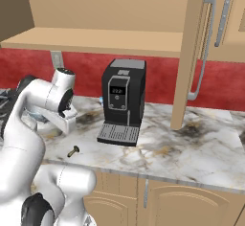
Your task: Pick both bowls and place them on the counter. Then place the sweet potato in one bowl and place the mushroom in the other bowl.
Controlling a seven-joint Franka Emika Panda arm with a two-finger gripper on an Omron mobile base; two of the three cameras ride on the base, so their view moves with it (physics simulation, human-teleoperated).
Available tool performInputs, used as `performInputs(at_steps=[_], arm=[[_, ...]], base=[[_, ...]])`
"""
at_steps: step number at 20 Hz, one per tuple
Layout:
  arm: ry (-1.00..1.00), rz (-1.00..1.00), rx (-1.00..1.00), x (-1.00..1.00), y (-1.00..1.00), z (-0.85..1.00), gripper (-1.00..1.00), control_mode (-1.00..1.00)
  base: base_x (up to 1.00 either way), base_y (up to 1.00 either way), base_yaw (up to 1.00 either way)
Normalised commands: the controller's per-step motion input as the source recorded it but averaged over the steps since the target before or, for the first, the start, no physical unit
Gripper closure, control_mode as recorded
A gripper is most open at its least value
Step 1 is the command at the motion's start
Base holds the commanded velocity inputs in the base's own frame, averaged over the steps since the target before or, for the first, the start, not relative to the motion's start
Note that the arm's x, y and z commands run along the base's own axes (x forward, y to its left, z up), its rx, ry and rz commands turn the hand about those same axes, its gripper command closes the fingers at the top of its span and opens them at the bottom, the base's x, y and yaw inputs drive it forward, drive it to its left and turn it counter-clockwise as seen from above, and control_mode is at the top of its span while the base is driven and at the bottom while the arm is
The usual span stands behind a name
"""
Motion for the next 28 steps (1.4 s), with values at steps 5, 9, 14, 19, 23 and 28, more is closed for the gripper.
performInputs(at_steps=[5,9,14,19,23,28], arm=[[0.29,0.04,-0.19,-0.05,-0.09,-0.38,-1.0,-1.0],[0.24,0.07,-0.23,-0.09,-0.06,-0.46,-1.0,-1.0],[0.03,0.02,-0.12,-0.12,-0.13,-0.45,-1.0,-1.0],[-0.17,-0.01,-0.01,-0.08,-0.24,-0.27,-1.0,-1.0],[-0.21,-0.06,0.0,0.0,-0.19,-0.18,-1.0,-1.0],[-0.27,-0.04,0.0,-0.04,-0.04,-0.26,-1.0,-1.0]], base=[[0.0,0.0,0.0],[0.0,0.0,0.0],[0.0,0.0,0.0],[0.0,0.0,0.0],[0.0,0.0,0.0],[0.0,0.0,0.0]])
